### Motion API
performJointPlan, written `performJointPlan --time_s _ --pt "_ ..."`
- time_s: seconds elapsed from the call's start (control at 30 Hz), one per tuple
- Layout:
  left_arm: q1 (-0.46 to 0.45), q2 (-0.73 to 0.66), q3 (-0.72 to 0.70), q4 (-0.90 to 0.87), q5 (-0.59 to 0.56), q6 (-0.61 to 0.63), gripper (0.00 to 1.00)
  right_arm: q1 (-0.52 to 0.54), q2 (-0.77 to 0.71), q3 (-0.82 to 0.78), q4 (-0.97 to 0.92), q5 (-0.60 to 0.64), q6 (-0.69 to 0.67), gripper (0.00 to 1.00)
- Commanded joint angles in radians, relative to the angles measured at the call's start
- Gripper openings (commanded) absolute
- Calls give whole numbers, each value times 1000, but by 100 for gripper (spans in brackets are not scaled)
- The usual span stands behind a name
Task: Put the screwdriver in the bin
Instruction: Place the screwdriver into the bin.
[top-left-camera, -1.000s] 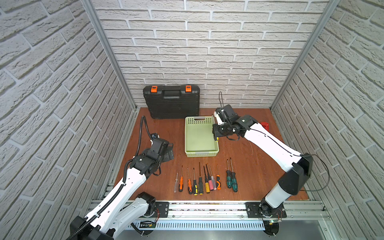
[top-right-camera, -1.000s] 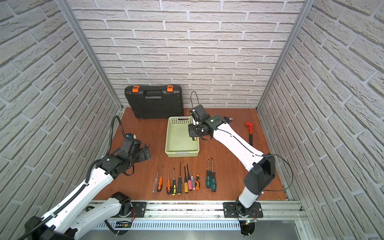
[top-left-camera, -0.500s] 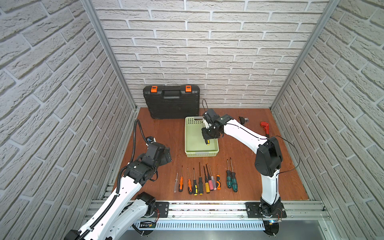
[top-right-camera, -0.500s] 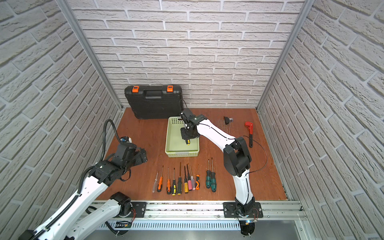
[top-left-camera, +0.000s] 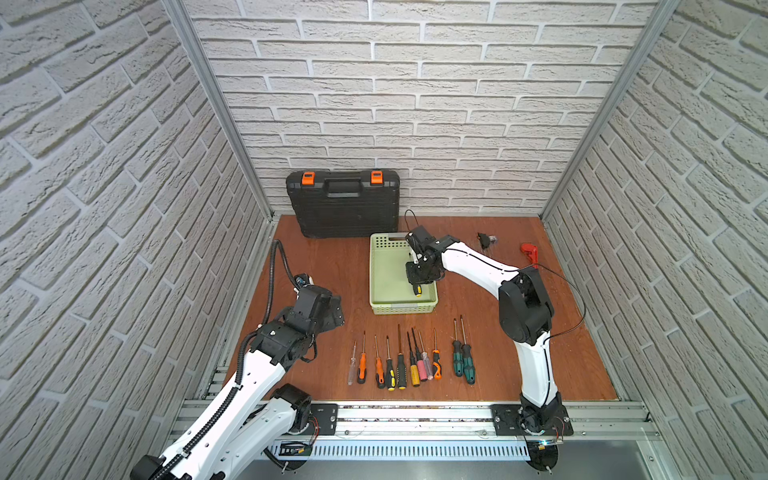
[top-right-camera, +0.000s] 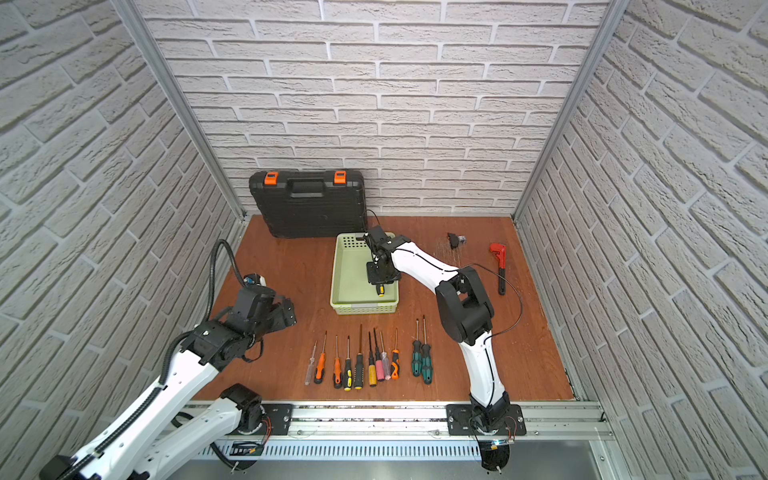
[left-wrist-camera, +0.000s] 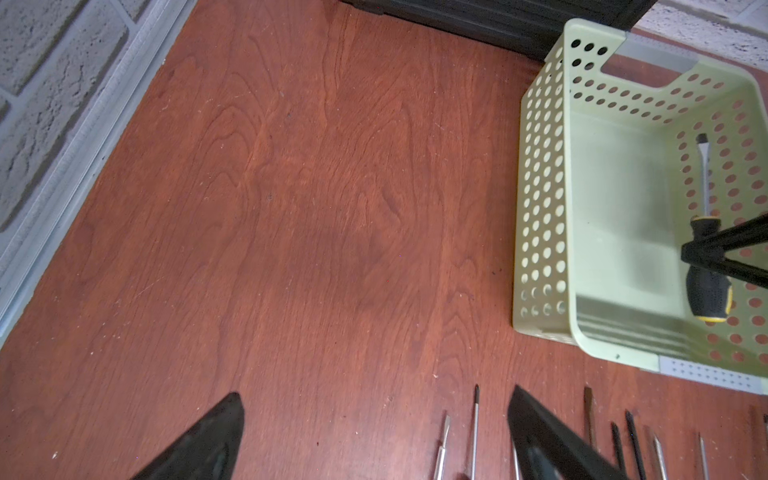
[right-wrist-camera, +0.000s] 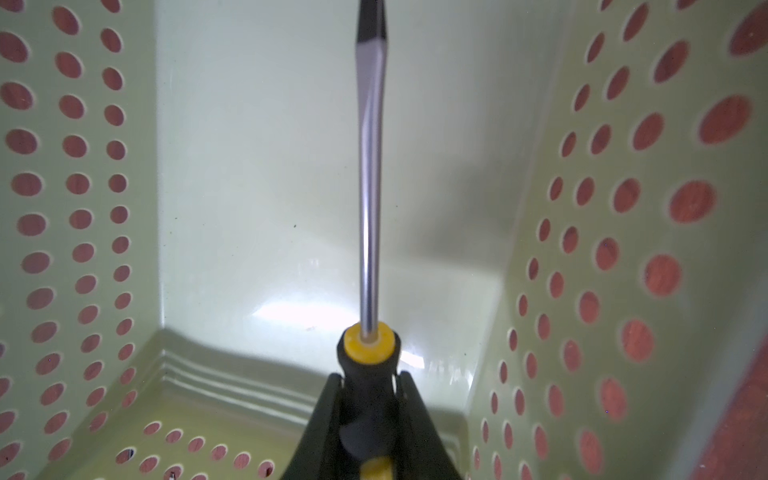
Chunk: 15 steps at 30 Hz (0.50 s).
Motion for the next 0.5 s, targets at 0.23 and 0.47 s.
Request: performJointPlan --time_s 0.23,0.47 --pt "1 4 -24 44 10 10 98 -8 48 1 50 -5 23 9" --pt "4 12 -29 55 14 9 98 -13 78 12 50 -5 14 17"
